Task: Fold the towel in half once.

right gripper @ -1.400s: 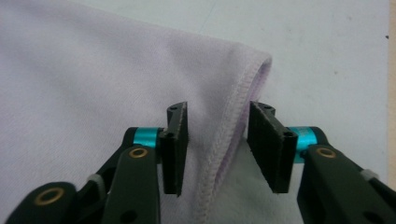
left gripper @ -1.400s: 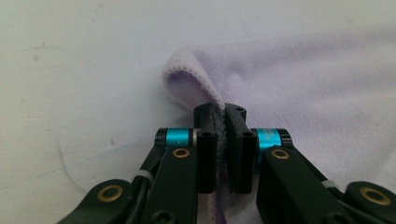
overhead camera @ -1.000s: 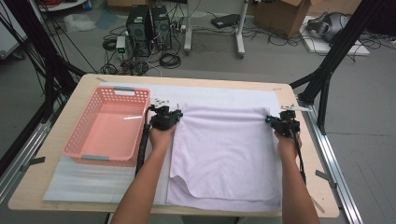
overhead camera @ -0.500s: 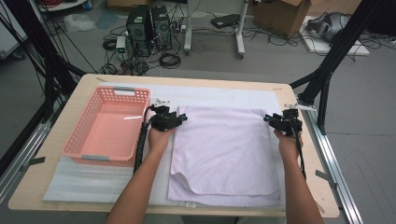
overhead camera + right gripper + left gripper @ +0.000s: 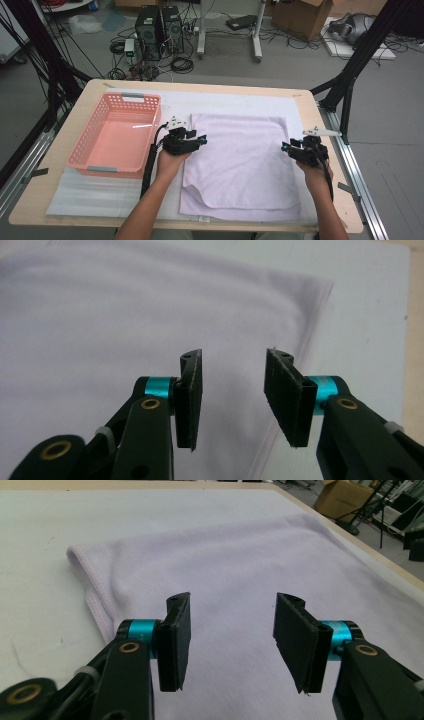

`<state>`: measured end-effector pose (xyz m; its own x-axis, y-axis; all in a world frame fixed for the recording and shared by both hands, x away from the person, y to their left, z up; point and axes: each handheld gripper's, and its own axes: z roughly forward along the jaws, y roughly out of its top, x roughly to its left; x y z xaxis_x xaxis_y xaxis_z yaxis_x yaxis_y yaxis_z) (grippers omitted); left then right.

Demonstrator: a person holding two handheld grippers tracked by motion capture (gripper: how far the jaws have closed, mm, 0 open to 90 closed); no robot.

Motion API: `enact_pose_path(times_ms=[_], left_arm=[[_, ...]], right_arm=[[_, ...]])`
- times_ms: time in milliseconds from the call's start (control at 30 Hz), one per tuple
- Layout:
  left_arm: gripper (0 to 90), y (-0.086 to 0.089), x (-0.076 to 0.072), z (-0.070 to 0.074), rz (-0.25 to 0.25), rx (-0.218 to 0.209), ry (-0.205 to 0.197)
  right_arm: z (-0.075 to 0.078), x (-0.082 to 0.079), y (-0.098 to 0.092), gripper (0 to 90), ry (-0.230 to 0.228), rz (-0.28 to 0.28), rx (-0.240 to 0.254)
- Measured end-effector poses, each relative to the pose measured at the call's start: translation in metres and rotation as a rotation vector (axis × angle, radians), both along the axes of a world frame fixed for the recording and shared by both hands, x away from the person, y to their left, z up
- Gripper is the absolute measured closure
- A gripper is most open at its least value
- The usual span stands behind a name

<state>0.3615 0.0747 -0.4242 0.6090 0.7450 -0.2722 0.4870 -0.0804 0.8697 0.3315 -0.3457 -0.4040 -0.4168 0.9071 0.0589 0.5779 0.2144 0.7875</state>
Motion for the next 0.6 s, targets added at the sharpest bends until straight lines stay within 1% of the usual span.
enact_pose_path(times_ms=[67, 100, 133, 167, 200, 267, 300, 400, 500, 533, 600], left_arm=[[47.3, 0.004, -0.012, -0.003, -0.005, -0.005, 0.007], [47.3, 0.007, -0.018, -0.005, -0.006, 0.004, 0.012], [47.4, 0.009, -0.025, -0.006, -0.009, -0.004, 0.011], [47.6, 0.011, -0.032, -0.007, -0.011, -0.001, 0.013], [47.9, 0.014, -0.038, -0.009, -0.015, -0.01, 0.006], [49.6, 0.017, -0.051, -0.011, -0.02, -0.008, 0.008], [49.9, 0.018, -0.057, -0.012, -0.027, -0.005, 0.009], [51.5, 0.019, -0.076, -0.015, -0.049, 0.011, 0.009], [51.5, 0.017, -0.095, -0.016, -0.084, 0.018, 0.003], [51.6, 0.016, -0.102, -0.017, -0.102, 0.037, 0.001], [51.6, 0.016, -0.112, -0.018, -0.12, 0.06, 0.001]], right_arm=[[-0.007, -0.016, -0.001, 58.8, 0.012, 0.01, 0.016], [-0.011, -0.024, -0.002, 58.9, 0.017, 0.012, 0.017], [-0.014, -0.033, -0.003, 59.1, 0.02, 0.021, 0.014], [-0.017, -0.042, -0.004, 59.5, 0.021, 0.029, 0.011], [-0.02, -0.051, -0.005, 60.0, 0.025, 0.041, 0.003], [-0.024, -0.067, -0.008, 61.4, 0.038, 0.06, -0.014], [-0.026, -0.075, -0.01, 61.9, 0.038, 0.062, -0.015], [-0.028, -0.096, -0.014, 63.2, 0.046, 0.075, 0.01], [-0.027, -0.112, -0.014, 64.5, 0.045, 0.09, 0.011], [-0.027, -0.117, -0.014, 64.6, 0.043, 0.094, 0.004], [-0.027, -0.126, -0.013, 65.4, 0.05, 0.108, 0.0]])
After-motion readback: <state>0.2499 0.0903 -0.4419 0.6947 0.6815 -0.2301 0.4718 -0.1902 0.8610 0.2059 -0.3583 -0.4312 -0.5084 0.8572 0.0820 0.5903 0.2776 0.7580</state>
